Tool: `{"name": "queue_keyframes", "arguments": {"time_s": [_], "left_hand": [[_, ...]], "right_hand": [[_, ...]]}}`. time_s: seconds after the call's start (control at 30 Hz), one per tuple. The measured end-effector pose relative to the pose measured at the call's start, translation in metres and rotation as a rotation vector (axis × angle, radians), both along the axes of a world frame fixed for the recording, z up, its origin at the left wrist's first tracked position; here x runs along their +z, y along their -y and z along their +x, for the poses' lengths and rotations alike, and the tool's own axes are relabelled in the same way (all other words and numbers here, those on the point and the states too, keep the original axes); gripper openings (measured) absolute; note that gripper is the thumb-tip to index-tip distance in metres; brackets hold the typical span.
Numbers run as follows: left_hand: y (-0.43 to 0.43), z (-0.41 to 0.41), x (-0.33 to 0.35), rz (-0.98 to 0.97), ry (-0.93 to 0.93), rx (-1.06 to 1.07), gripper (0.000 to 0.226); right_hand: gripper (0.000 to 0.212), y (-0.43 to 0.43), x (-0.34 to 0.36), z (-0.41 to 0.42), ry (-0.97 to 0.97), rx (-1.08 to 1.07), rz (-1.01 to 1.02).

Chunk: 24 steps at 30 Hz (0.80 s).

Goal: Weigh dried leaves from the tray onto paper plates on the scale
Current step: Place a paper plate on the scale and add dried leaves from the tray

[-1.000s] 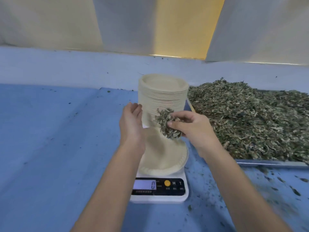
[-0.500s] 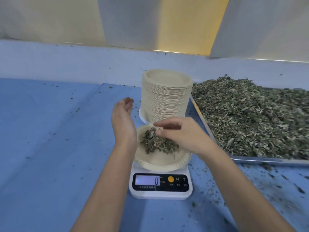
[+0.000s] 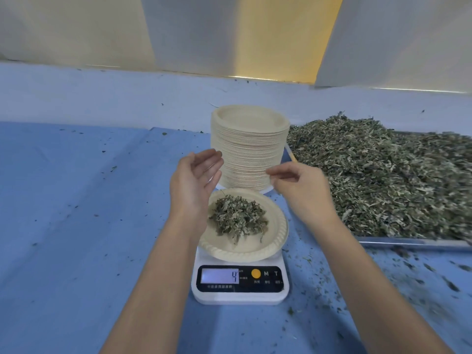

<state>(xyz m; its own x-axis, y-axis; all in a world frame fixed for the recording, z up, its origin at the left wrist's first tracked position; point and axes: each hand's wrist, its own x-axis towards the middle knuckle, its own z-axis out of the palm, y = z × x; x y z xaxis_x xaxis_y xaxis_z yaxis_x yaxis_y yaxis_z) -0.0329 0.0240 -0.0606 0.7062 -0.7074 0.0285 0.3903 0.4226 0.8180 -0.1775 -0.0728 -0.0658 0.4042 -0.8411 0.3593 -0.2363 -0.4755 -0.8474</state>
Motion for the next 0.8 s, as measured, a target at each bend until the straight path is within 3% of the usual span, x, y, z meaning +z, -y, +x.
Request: {"name": "queue_keyframes", "arguments": {"time_s": [0.13,0.23,0.33,0.5,0.8], "left_hand": [[0.004,-0.011,0.005,-0.021,0.023,-0.076,0.037],[0.011,-0.020,0.010,-0.029,0.032,-0.131,0.037],[0.021,-0.030,0.017,-0.040,0.028,-0.174,0.036],[0.030,-0.043,0.022,-0.048,0.045,-0.195,0.036],[0.036,-0.059,0.021,0.001,0.032,-0.234,0.035]], "right_hand": [[0.031,0.026,0.001,-0.032,-0.427,-0.351,-0.252],[0.037,0.044,-0.005,-0.052,-0.774,-0.417,-0.196],[0.045,0.051,-0.008,-0.060,-0.944,-0.370,-0.091],[0.041,0.051,-0.013,-0.060,-1.047,-0.325,-0.130],[0.028,0.059,-0.017,-0.066,-0.779,-0.432,-0.155]]}}
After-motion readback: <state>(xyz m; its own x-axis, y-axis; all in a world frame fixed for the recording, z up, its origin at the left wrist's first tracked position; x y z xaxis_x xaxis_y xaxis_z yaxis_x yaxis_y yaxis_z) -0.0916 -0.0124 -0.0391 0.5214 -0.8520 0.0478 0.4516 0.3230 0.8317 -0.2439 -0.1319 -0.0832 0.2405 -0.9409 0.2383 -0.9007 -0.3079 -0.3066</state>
